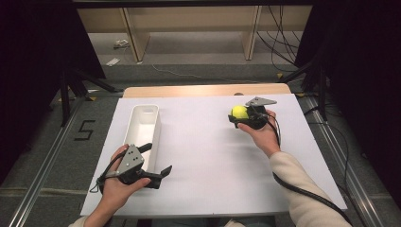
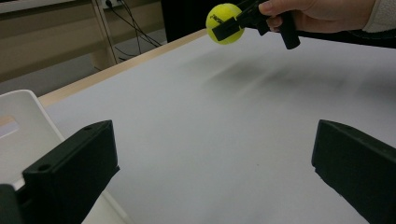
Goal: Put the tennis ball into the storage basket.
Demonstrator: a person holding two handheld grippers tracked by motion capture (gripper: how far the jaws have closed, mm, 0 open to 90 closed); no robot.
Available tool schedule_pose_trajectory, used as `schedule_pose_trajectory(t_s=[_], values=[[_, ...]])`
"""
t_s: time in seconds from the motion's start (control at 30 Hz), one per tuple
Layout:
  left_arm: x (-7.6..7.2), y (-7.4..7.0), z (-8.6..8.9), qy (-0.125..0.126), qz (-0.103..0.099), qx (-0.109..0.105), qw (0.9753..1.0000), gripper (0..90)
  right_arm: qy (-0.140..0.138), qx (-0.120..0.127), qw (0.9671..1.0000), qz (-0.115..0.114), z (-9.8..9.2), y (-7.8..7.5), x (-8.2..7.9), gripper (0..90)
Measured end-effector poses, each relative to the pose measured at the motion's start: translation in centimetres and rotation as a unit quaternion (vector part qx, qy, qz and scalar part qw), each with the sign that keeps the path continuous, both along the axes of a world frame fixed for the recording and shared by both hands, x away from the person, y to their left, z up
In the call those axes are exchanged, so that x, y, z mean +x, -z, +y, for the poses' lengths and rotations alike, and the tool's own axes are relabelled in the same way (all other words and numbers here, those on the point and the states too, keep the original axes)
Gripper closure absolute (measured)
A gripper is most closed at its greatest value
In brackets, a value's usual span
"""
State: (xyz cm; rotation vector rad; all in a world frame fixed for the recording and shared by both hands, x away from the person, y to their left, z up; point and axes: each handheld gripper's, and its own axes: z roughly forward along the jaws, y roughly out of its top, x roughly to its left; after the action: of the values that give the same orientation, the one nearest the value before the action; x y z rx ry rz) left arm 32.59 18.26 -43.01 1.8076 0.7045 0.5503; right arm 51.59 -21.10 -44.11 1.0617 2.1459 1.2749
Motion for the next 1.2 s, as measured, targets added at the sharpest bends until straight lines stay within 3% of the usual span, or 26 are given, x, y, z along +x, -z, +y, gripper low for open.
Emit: schedule_pose_trajectory(t_s=[1.2], values=[[0.0,0.0,0.0,0.000,0.000,0.001,1.0000,0.0,-0.023,0.007,0.9996,-0.015,1.6,-1.0,-0.7,26.8]])
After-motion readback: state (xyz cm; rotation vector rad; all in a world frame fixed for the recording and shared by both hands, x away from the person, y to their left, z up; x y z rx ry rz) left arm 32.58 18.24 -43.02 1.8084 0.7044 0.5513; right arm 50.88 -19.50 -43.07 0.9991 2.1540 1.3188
